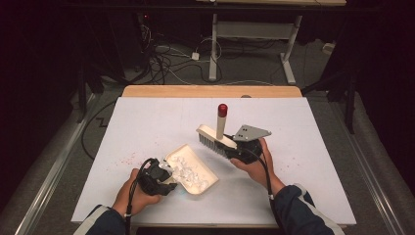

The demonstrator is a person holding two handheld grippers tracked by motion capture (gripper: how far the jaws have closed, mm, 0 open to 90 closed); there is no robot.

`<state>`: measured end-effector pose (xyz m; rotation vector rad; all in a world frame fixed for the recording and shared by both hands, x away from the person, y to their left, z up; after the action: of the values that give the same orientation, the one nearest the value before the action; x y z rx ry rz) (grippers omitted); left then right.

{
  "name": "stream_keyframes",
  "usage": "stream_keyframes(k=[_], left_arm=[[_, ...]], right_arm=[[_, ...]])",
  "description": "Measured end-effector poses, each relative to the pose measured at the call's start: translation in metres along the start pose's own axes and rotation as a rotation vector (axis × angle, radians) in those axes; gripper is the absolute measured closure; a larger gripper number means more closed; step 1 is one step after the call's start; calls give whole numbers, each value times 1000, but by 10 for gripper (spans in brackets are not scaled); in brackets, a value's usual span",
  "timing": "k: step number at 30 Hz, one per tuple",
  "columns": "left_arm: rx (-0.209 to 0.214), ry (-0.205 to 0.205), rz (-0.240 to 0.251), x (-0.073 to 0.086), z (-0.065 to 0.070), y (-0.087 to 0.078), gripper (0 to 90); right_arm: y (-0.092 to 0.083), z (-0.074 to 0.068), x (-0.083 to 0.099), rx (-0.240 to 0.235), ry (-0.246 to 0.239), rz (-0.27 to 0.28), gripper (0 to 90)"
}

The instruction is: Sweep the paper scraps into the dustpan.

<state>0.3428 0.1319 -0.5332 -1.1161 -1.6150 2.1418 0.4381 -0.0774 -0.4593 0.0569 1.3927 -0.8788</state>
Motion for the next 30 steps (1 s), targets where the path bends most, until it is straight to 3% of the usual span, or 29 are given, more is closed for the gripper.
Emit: stream_keyframes(k=[4,10,14,15,17,21,26,30], left_arm=[[2,-4,0,0,-2,0,636],[4,-14,1,0,-4,0,636],[-2,-26,5,0,-7,0,636],[0,-28,5,0,-7,0,636],[0,-29,3,0,-7,0,636],[-1,-28,-2,0,-7,-1,636],[1,-30,-1,0,-7,-1,636],[1,-30,2,0,-7,-2,636]], right_arm=[[15,10,2,41,-6,-10,675],[36,14,8,68,-14,-47,675],[44,6,10,22,-9,-65,675],[43,3,10,13,-27,-75,675],[42,-5,9,-34,-26,-74,674],[36,-20,8,-94,-40,-82,673],[27,-38,5,-165,-19,-79,675],[21,-52,0,-210,-41,-70,675]])
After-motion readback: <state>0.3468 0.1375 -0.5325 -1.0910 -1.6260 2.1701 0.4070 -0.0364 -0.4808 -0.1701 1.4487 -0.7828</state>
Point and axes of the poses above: each handheld gripper's, and its own axes: y roughly forward along the jaws, x roughly out of its underside, z roughly to its right, the point moved 8 cm from there along y, roughly forward along the jaws, and after that the axes turned 7 degrees about -y, right-handed, at the moved point
